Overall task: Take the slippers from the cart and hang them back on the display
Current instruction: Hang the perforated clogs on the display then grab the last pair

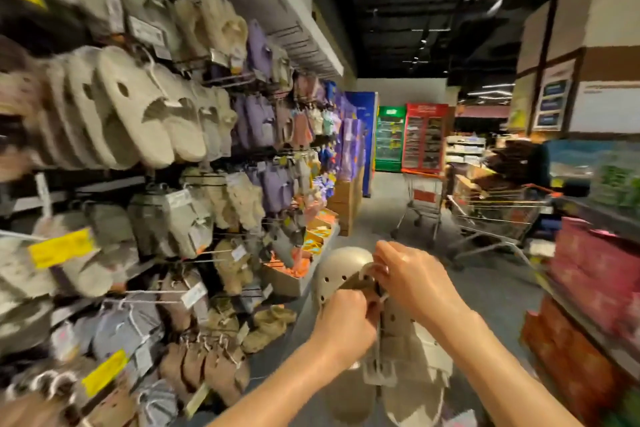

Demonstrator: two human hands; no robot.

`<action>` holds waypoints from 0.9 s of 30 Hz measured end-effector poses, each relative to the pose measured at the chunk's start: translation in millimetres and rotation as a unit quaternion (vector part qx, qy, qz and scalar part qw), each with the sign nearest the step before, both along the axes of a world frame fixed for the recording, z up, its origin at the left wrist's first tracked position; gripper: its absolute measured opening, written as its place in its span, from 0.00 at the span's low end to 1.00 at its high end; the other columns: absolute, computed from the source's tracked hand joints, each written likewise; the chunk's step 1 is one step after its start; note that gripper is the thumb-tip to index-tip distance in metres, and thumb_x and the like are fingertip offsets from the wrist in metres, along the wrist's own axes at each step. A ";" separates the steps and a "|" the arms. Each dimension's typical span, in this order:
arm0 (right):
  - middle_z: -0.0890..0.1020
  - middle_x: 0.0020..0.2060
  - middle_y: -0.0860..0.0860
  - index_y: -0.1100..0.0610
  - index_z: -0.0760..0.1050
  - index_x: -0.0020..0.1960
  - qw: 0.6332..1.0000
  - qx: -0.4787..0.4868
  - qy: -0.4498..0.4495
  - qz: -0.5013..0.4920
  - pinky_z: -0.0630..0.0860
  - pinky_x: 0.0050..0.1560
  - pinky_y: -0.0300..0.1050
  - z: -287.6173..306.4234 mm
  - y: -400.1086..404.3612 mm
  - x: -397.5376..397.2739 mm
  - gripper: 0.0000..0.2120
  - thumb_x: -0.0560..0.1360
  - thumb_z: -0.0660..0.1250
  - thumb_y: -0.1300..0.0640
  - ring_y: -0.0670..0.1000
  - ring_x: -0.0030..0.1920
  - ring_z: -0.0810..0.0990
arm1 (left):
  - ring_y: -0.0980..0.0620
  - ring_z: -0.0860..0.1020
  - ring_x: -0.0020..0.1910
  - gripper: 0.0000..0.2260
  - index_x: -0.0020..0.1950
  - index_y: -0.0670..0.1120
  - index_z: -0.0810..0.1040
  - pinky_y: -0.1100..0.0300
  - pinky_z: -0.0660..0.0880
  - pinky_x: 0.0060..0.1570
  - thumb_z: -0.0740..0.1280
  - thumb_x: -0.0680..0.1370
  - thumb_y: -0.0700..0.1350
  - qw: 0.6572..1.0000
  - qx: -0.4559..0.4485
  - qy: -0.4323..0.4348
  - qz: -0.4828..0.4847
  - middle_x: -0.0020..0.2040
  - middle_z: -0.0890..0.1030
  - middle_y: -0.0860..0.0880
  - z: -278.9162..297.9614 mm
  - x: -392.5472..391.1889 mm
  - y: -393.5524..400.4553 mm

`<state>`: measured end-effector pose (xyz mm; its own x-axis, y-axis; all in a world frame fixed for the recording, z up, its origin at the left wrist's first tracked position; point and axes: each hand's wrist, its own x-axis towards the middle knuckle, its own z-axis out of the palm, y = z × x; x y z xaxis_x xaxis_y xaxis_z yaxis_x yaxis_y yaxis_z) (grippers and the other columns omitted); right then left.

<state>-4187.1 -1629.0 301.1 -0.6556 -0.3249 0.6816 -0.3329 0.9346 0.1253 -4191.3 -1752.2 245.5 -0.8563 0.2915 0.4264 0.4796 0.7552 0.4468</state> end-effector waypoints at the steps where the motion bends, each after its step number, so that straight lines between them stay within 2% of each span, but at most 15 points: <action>1: 0.77 0.25 0.51 0.57 0.70 0.33 0.999 -0.021 -0.015 0.027 0.61 0.21 0.39 -1.0 -18.9 -18.7 0.15 0.59 0.78 0.57 0.55 0.23 0.76 | 0.39 0.77 0.53 0.11 0.54 0.44 0.79 0.53 0.73 0.47 0.59 0.78 0.45 0.999 -0.005 -0.005 0.031 0.52 0.82 0.41 0.6 -13.8 -18.1; 4: 0.81 0.39 0.58 0.61 0.73 0.43 0.992 -0.084 -0.056 0.078 0.68 0.35 0.48 -1.2 -72.9 -72.8 0.09 0.73 0.67 0.55 0.60 0.40 0.79 | 0.39 0.78 0.50 0.10 0.49 0.41 0.79 0.51 0.74 0.46 0.59 0.77 0.43 0.994 0.005 -0.033 0.101 0.48 0.82 0.40 -1.3 -51.5 -67.7; 6: 0.80 0.42 0.61 0.62 0.72 0.44 0.984 -0.104 -0.088 0.117 0.68 0.39 0.51 -7.0 -104.0 -110.0 0.09 0.75 0.64 0.55 0.62 0.45 0.78 | 0.40 0.78 0.47 0.09 0.46 0.42 0.78 0.51 0.74 0.44 0.59 0.76 0.42 0.989 0.006 -0.035 0.144 0.45 0.81 0.41 -2.4 -72.7 -96.1; 9: 0.81 0.39 0.61 0.59 0.70 0.43 0.973 -0.114 -0.115 0.164 0.72 0.37 0.52 -21.8 -145.7 -166.2 0.08 0.75 0.62 0.54 0.64 0.43 0.79 | 0.41 0.77 0.44 0.09 0.36 0.45 0.72 0.52 0.71 0.41 0.58 0.76 0.41 0.978 0.014 -0.033 0.204 0.41 0.80 0.41 -6.0 -103.7 -130.2; 11: 0.81 0.40 0.61 0.59 0.70 0.44 0.967 -0.118 -0.124 0.188 0.65 0.34 0.48 -29.3 -171.8 -197.2 0.07 0.76 0.60 0.55 0.63 0.44 0.79 | 0.41 0.76 0.42 0.13 0.32 0.47 0.64 0.51 0.70 0.40 0.57 0.77 0.41 0.970 0.022 -0.025 0.242 0.40 0.79 0.40 -9.7 -123.7 -149.0; 13: 0.81 0.42 0.60 0.59 0.71 0.43 0.949 -0.139 -0.158 0.234 0.57 0.34 0.43 -31.8 -194.9 -223.2 0.07 0.77 0.61 0.56 0.60 0.45 0.79 | 0.41 0.76 0.42 0.14 0.31 0.48 0.63 0.50 0.71 0.41 0.58 0.77 0.42 0.961 0.027 -0.020 0.275 0.39 0.79 0.40 -15.3 -147.7 -166.3; 15: 0.80 0.40 0.60 0.57 0.71 0.42 0.923 -0.163 -0.192 0.290 0.56 0.35 0.41 -33.6 -214.0 -247.0 0.07 0.77 0.63 0.55 0.56 0.43 0.77 | 0.42 0.77 0.41 0.16 0.30 0.49 0.63 0.52 0.71 0.40 0.58 0.78 0.42 0.949 0.025 -0.022 0.314 0.37 0.78 0.43 -21.6 -171.3 -180.9; 19: 0.81 0.39 0.58 0.61 0.74 0.43 0.870 -0.206 -0.273 0.355 0.65 0.37 0.42 -43.1 -241.2 -312.4 0.09 0.77 0.63 0.56 0.54 0.40 0.77 | 0.43 0.78 0.40 0.13 0.32 0.50 0.68 0.50 0.72 0.40 0.58 0.78 0.45 0.930 0.007 -0.025 0.367 0.37 0.80 0.42 -23.3 -218.2 -201.5; 24: 0.72 0.30 0.45 0.58 0.74 0.42 0.816 -0.217 -0.310 0.438 0.62 0.35 0.41 -53.1 -283.5 -353.2 0.08 0.78 0.62 0.56 0.48 0.34 0.71 | 0.45 0.77 0.47 0.11 0.38 0.49 0.70 0.53 0.70 0.45 0.56 0.80 0.49 0.886 0.006 -0.053 0.460 0.44 0.80 0.44 -26.0 -249.1 -219.6; 27: 0.74 0.30 0.47 0.55 0.72 0.39 0.774 -0.231 -0.353 0.472 0.63 0.32 0.39 -66.5 -316.2 -354.8 0.09 0.77 0.62 0.56 0.48 0.32 0.72 | 0.44 0.76 0.46 0.11 0.39 0.48 0.69 0.52 0.69 0.45 0.55 0.80 0.48 0.865 0.003 -0.076 0.497 0.46 0.80 0.43 -30.9 -247.1 -243.1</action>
<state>-4541.9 -1945.3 234.6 -0.5375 -0.7149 0.4473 -0.7272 0.1243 -0.6751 -4438.4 -1995.3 214.6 -0.7293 -0.6214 0.2865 -0.4686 0.7586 0.4526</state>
